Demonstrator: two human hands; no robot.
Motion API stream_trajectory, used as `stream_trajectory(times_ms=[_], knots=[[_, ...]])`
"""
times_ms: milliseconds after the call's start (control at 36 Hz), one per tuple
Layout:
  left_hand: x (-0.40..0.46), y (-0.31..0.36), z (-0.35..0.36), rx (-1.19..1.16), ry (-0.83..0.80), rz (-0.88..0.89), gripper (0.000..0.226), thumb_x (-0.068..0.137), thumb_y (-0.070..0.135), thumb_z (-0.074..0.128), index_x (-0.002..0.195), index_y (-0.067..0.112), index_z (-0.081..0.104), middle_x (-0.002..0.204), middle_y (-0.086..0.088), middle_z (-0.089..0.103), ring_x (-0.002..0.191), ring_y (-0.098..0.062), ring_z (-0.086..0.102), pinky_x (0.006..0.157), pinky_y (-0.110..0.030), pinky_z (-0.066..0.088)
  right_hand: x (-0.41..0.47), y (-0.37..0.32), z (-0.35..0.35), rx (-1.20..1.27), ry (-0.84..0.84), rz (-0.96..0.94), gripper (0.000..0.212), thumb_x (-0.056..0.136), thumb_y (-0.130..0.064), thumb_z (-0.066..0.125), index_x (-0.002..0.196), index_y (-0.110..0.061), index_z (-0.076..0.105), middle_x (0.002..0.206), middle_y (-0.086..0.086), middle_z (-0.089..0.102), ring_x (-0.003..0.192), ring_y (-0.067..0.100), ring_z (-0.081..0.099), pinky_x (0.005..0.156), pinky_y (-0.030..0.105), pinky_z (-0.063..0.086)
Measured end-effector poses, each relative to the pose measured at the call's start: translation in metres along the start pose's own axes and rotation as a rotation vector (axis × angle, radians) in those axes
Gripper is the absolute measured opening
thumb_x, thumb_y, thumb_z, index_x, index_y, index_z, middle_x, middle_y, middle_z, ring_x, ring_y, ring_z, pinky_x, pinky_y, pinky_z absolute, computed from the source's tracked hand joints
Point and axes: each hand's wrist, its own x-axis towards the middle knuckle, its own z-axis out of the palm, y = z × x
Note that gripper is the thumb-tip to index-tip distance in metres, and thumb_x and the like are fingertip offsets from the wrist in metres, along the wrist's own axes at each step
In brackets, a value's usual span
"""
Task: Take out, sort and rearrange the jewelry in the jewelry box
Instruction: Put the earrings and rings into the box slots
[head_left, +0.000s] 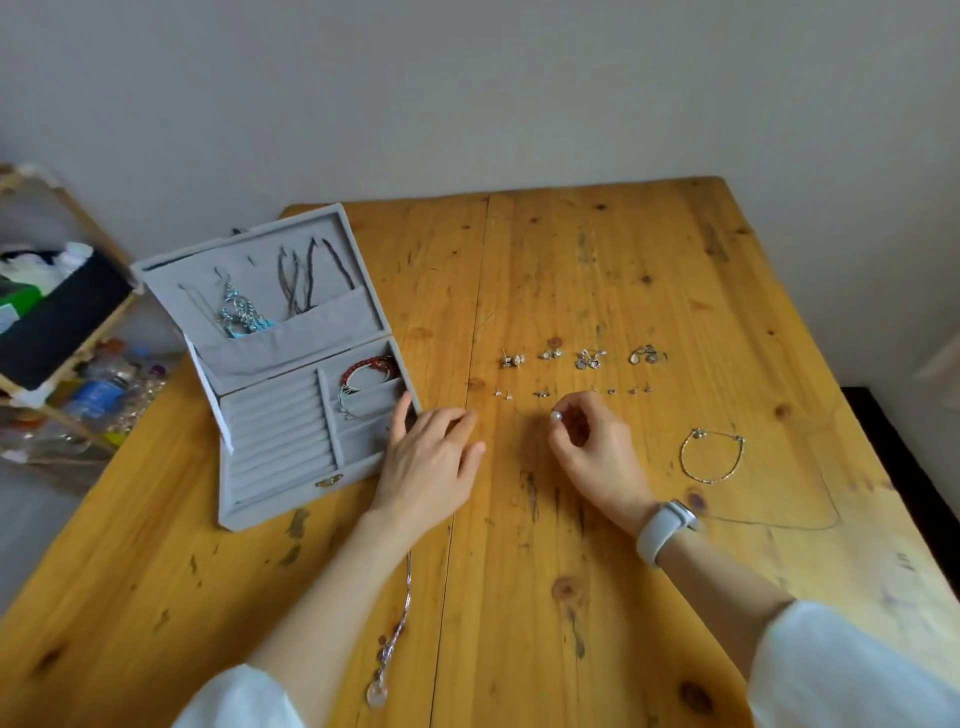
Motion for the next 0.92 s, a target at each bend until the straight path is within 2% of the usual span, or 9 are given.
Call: stream_trajectory(times_ms=[139, 278, 417, 472, 556, 639, 694, 750, 917], knots=[[-0.014, -0.007, 0.0, -0.018, 0.027, 0.078, 0.04, 0.089, 0.032, 0.04, 0.11, 0.01, 0.066, 0.1, -0.003, 0.061, 0.101, -0.019, 0.059, 0.113, -0.047, 0.013, 0.0, -0.002, 0.001, -0.031, -0.005, 0.001, 0.003, 0.088, -0.015, 0.053, 0.091, -0.014, 0.052, 0.086, 0.002, 0.056, 0.078, 0.015, 0.052, 0.071, 0.024, 0.044], [-0.016, -0.005, 0.005, -0.068, 0.116, 0.087, 0.021, 0.077, 0.012, 0.072, 0.097, 0.008, 0.07, 0.081, -0.003, 0.058, 0.082, -0.021, 0.06, 0.107, -0.054, 0.027, 0.0, -0.003, 0.002, -0.096, -0.018, -0.014, 0.009, 0.087, -0.014, 0.052, 0.094, -0.008, 0.055, 0.087, 0.003, 0.056, 0.077, 0.016, 0.05, 0.07, 0.026, 0.042], [-0.019, -0.001, -0.001, -0.277, 0.197, -0.004, 0.021, 0.085, 0.024, 0.058, 0.093, 0.008, 0.07, 0.088, -0.002, 0.067, 0.085, -0.016, 0.062, 0.104, -0.045, 0.036, -0.008, -0.005, 0.001, -0.179, -0.129, -0.092, 0.013, 0.086, -0.013, 0.053, 0.099, -0.009, 0.054, 0.092, 0.001, 0.054, 0.081, 0.013, 0.048, 0.072, 0.02, 0.037], [-0.022, -0.002, -0.012, -0.416, 0.277, -0.069, 0.022, 0.087, 0.019, 0.055, 0.097, 0.005, 0.069, 0.091, -0.005, 0.068, 0.083, -0.013, 0.062, 0.087, -0.036, 0.05, -0.009, -0.006, 0.001, -0.196, -0.149, -0.112, 0.014, 0.086, -0.012, 0.053, 0.1, -0.009, 0.054, 0.095, 0.002, 0.055, 0.083, 0.012, 0.049, 0.075, 0.02, 0.039], [-0.032, -0.016, -0.029, -0.462, 0.383, -0.18, 0.021, 0.085, 0.006, 0.061, 0.104, 0.004, 0.068, 0.094, -0.004, 0.067, 0.083, -0.005, 0.057, 0.076, -0.007, 0.04, -0.01, -0.013, 0.008, -0.206, -0.166, -0.143, 0.017, 0.087, -0.011, 0.052, 0.104, -0.009, 0.057, 0.099, 0.003, 0.056, 0.088, 0.014, 0.052, 0.08, 0.023, 0.043], [-0.041, -0.044, -0.04, -0.419, 0.454, -0.32, 0.025, 0.084, 0.013, 0.056, 0.104, 0.005, 0.069, 0.087, -0.005, 0.066, 0.076, -0.018, 0.06, 0.066, -0.018, 0.041, -0.008, -0.031, 0.027, -0.163, -0.159, -0.205, 0.019, 0.088, -0.013, 0.051, 0.104, -0.01, 0.06, 0.095, 0.002, 0.057, 0.084, 0.015, 0.055, 0.076, 0.025, 0.047], [-0.045, -0.068, -0.045, -0.37, 0.48, -0.394, 0.026, 0.082, 0.012, 0.055, 0.101, 0.003, 0.07, 0.084, -0.008, 0.066, 0.076, -0.024, 0.062, 0.068, -0.025, 0.041, -0.001, -0.049, 0.046, -0.116, -0.159, -0.264, 0.022, 0.087, -0.017, 0.048, 0.103, -0.011, 0.062, 0.091, 0.0, 0.057, 0.079, 0.012, 0.054, 0.073, 0.018, 0.044], [-0.049, -0.095, -0.049, -0.296, 0.478, -0.453, 0.02, 0.082, 0.006, 0.059, 0.098, 0.001, 0.07, 0.085, -0.012, 0.068, 0.079, -0.03, 0.063, 0.071, -0.025, 0.039, 0.007, -0.068, 0.066, -0.094, -0.179, -0.328, 0.022, 0.088, -0.017, 0.048, 0.104, -0.013, 0.062, 0.091, -0.002, 0.056, 0.079, 0.009, 0.051, 0.073, 0.014, 0.041], [-0.064, -0.131, -0.04, -0.313, 0.342, -0.549, 0.018, 0.085, 0.005, 0.06, 0.1, 0.004, 0.069, 0.095, -0.01, 0.068, 0.087, -0.03, 0.063, 0.079, -0.026, 0.042, 0.02, -0.095, 0.119, -0.132, -0.247, -0.39, 0.021, 0.087, -0.016, 0.048, 0.105, -0.013, 0.06, 0.1, 0.003, 0.063, 0.091, 0.022, 0.061, 0.075, 0.036, 0.051]])
